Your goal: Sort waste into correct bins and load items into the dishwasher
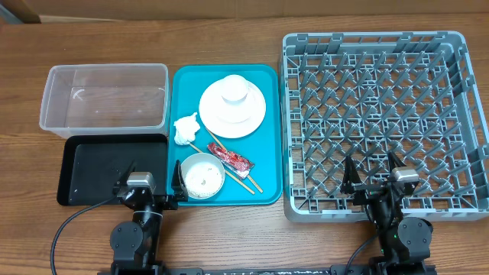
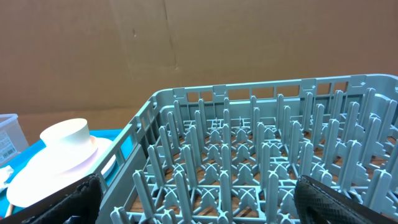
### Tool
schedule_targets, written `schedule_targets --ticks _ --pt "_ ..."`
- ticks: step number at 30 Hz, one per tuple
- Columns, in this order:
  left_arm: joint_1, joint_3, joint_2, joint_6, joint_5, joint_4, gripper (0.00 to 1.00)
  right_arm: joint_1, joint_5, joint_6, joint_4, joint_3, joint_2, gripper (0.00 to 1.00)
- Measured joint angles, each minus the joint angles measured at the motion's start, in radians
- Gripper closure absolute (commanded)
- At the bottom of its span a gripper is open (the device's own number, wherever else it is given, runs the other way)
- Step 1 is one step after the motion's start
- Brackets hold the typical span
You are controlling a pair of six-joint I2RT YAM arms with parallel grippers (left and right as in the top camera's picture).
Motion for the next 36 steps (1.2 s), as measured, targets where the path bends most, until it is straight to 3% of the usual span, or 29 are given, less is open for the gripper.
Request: schedule_targets --ticks 11,17,23,28,36 --pt "0.000 0.000 0.000 -0.036 0.023 0.002 0.00 0.000 0.000 0.000 0.000 0.000 0.000 0.00" --pt "0.000 0.000 0.000 -0.266 0.065 0.008 0.00 0.000 0.000 0.000 0.000 0.000 0.000 0.00" --pt "0.000 0.000 0.000 -0.417 0.093 0.010 0.00 0.000 0.000 0.000 0.000 0.000 0.000 0.00" --pt "0.000 0.000 0.000 -0.501 0.197 0.023 0.00 0.000 0.000 0.000 0.001 0.000 0.000 0.00" --pt "0.000 0.000 0.000 -0.533 0.449 0.031 0.00 0.000 0.000 0.000 0.000 0.000 0.000 0.00"
